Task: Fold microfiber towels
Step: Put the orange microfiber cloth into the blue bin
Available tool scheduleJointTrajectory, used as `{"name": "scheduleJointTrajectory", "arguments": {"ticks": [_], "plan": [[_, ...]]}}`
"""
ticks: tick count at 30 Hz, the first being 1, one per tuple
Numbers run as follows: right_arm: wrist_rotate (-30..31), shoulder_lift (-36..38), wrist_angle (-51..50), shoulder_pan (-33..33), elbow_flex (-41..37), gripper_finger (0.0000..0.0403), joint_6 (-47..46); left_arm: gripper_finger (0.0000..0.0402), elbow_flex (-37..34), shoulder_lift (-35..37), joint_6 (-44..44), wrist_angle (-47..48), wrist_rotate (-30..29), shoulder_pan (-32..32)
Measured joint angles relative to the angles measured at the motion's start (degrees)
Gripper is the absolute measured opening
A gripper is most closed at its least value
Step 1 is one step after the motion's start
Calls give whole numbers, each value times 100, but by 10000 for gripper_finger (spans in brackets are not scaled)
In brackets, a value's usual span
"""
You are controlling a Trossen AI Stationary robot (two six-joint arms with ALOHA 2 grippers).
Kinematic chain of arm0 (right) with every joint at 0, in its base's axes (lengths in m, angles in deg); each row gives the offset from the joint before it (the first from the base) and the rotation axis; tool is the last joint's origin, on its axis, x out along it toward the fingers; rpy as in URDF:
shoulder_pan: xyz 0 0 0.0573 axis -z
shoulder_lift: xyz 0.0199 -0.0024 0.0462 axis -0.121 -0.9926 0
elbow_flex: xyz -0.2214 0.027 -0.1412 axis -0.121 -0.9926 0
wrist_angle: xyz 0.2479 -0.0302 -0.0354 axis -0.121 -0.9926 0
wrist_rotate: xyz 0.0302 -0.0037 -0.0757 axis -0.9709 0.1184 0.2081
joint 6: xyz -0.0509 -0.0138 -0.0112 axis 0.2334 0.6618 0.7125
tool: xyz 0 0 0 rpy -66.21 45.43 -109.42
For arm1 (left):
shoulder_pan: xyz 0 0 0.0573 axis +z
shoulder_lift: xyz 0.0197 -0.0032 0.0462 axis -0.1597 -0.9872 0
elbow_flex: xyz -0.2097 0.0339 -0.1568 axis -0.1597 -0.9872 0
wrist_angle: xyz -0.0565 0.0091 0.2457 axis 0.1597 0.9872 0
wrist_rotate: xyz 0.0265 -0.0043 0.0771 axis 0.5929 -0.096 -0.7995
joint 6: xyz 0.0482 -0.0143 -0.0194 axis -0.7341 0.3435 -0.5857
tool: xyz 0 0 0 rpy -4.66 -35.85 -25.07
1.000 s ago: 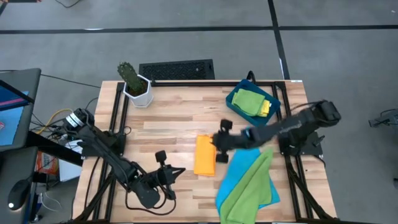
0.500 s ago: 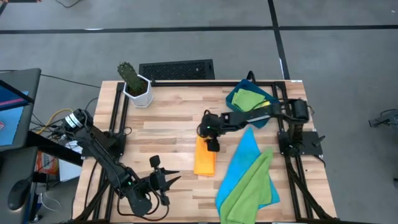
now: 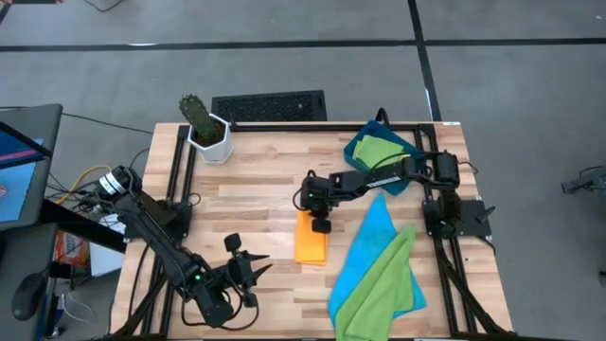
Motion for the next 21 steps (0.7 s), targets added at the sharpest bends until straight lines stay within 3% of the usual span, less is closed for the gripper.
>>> {"name": "scheduleJointTrajectory", "arguments": {"ticks": [2,8,12,21], "plan": [[-8,19,-12,-5,0,22,-163,96,0,0,0,2,51,0],[50,528,-321,10,-121,22,-1104,96,-2,2,10,92,183,0],[620,1197,-188,235,-290,22,-1811,96,-3,4,10,174,202,0],[1399,2391,-289,1147,-831,22,-2276,96,-4,4,15,275,202,-29]]}}
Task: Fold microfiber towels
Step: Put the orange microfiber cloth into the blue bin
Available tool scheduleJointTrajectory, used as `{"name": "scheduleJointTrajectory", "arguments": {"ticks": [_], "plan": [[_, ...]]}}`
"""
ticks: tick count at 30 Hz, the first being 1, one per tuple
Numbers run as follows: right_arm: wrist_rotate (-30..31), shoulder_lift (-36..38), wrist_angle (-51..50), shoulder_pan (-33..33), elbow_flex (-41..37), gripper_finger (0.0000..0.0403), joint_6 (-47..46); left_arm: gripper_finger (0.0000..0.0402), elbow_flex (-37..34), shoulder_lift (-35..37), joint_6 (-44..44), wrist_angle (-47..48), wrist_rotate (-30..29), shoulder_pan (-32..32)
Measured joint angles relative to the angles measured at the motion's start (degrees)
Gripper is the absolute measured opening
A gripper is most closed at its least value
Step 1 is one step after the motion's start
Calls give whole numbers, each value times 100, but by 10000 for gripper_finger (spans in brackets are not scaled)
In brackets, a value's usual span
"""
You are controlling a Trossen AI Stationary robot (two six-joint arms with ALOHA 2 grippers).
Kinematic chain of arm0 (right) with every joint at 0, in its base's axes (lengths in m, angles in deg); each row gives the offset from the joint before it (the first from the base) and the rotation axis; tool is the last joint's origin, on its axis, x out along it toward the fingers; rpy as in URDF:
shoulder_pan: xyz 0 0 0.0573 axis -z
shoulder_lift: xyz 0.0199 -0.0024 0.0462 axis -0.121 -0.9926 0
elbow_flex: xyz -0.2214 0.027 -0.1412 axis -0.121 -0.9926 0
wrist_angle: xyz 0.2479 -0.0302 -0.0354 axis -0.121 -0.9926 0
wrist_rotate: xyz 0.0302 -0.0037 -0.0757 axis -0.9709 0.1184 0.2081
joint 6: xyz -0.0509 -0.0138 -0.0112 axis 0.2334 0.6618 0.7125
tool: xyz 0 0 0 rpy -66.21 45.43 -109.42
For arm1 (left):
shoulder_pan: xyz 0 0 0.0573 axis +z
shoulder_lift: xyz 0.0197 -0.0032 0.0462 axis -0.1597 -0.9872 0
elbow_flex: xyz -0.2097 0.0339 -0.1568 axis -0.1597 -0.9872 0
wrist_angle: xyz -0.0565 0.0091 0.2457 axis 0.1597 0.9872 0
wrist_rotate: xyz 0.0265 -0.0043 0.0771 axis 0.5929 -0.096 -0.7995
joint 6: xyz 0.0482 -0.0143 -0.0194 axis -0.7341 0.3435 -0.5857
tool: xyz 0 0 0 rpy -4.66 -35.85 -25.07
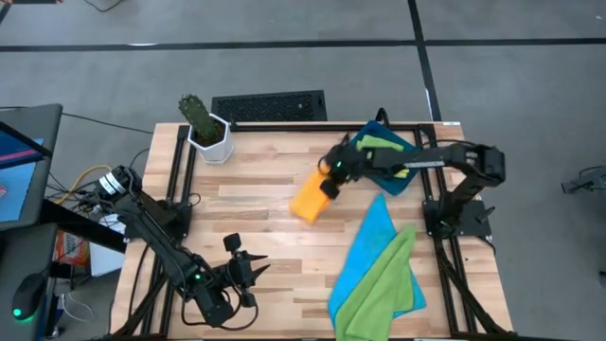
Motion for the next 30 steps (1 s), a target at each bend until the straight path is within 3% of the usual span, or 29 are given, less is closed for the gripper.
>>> {"name": "scheduleJointTrajectory", "arguments": {"ticks": [12,22,30], "plan": [[595,1305,-245,1690,-497,22,-470,96,2,0,180,123,6,-65],[1662,2460,-1343,2257,-1529,22,-1704,96,0,0,133,186,-3,-87],[1713,2739,-1528,2330,-2462,22,-2683,96,0,0,126,187,-3,-90]]}}
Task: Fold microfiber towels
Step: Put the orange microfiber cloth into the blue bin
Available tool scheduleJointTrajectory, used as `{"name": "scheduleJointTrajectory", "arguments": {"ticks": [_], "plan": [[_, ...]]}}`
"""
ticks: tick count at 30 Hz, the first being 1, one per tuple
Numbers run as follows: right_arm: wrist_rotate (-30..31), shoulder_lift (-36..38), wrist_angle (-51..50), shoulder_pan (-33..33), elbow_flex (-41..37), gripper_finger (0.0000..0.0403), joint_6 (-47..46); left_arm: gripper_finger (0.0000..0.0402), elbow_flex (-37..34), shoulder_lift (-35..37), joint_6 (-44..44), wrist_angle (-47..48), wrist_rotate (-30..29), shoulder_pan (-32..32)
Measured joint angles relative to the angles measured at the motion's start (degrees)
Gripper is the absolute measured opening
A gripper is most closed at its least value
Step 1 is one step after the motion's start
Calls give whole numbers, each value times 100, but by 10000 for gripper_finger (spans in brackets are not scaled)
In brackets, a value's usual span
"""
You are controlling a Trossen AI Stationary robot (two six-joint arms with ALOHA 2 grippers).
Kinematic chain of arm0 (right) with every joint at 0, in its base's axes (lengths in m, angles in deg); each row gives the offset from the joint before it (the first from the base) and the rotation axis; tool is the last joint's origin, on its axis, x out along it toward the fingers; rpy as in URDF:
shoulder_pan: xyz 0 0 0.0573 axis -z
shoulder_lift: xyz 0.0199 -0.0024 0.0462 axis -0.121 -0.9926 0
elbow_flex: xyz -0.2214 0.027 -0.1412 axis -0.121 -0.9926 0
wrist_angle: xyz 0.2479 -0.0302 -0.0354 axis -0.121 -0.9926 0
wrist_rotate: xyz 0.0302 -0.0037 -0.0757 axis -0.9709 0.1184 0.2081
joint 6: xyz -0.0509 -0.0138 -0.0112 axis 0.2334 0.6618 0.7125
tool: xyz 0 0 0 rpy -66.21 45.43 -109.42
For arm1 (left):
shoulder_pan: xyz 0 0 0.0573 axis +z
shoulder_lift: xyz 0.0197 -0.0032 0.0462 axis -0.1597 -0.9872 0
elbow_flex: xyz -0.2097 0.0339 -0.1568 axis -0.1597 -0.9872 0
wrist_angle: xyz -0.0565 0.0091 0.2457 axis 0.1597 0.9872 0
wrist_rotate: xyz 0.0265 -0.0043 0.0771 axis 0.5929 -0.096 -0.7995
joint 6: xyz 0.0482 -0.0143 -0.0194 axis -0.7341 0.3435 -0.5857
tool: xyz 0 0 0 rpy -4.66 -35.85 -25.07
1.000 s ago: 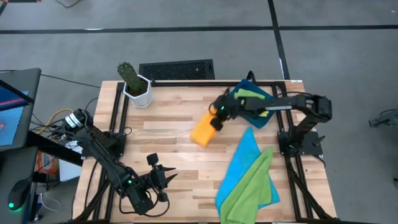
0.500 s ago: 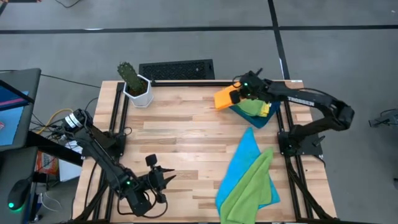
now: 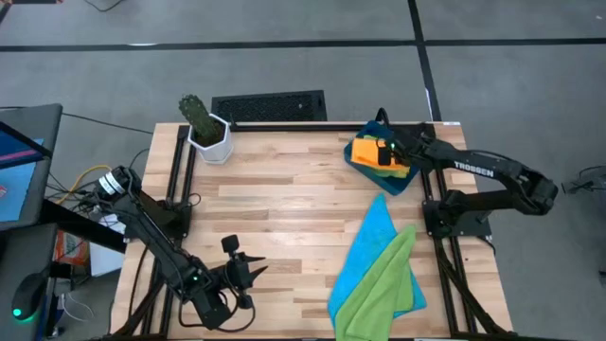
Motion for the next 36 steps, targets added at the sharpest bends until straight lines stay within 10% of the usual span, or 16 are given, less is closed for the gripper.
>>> {"name": "scheduleJointTrajectory", "arguments": {"ticks": [5,14,18,32,36], "plan": [[-42,2,119,-185,-393,36,-180,96,0,0,0,0,-2,0],[165,427,-595,-630,-40,213,30,96,0,0,10,-2,-2,0],[50,624,544,-819,82,238,583,96,0,0,61,-2,-2,2],[-380,-1549,2874,-985,82,21,1896,96,0,0,162,41,-109,24],[-538,-2078,3456,-629,85,15,2031,96,0,0,214,144,-108,39]]}}
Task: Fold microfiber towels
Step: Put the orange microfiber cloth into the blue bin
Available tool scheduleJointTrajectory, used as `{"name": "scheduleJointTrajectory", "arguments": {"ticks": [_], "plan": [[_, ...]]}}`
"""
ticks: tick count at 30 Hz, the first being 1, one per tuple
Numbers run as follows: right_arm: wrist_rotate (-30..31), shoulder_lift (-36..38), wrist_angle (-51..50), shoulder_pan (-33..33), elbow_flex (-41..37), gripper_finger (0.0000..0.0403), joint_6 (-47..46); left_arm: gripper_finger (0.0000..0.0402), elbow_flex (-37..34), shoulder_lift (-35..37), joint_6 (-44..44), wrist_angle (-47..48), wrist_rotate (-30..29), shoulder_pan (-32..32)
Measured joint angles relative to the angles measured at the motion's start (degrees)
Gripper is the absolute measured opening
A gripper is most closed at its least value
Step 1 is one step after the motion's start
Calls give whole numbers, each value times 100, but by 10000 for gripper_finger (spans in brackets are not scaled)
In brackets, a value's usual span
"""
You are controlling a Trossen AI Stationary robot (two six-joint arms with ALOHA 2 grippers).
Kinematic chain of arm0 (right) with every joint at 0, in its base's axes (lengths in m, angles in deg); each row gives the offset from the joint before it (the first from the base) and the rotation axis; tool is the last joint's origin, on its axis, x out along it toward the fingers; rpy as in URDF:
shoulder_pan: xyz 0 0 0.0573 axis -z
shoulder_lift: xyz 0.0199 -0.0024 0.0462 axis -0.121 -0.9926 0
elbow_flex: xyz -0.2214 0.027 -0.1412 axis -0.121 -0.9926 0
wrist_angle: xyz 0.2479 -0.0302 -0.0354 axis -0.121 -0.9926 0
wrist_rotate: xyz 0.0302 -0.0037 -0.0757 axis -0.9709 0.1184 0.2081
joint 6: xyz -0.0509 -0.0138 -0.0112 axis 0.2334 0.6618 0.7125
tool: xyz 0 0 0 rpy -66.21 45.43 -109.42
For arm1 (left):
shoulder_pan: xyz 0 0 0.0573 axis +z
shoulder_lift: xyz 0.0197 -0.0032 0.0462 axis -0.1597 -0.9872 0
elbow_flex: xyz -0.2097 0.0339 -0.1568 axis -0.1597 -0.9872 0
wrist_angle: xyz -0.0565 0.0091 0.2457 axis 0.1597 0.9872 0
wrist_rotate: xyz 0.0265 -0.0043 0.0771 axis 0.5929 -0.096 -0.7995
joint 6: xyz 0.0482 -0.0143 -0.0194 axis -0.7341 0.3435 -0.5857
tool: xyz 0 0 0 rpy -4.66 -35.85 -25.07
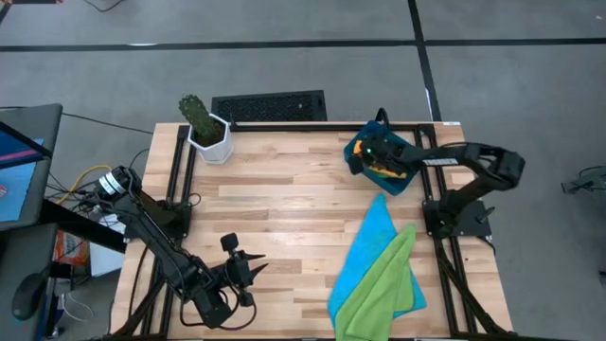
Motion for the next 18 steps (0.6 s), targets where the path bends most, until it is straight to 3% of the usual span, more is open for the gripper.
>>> {"name": "scheduleJointTrajectory", "arguments": {"ticks": [7,18], "plan": [[-204,-201,116,770,1,42,-273,96,0,0,274,181,80,2],[-126,1284,179,353,-124,15,87,96,0,0,417,250,-36,0]]}}
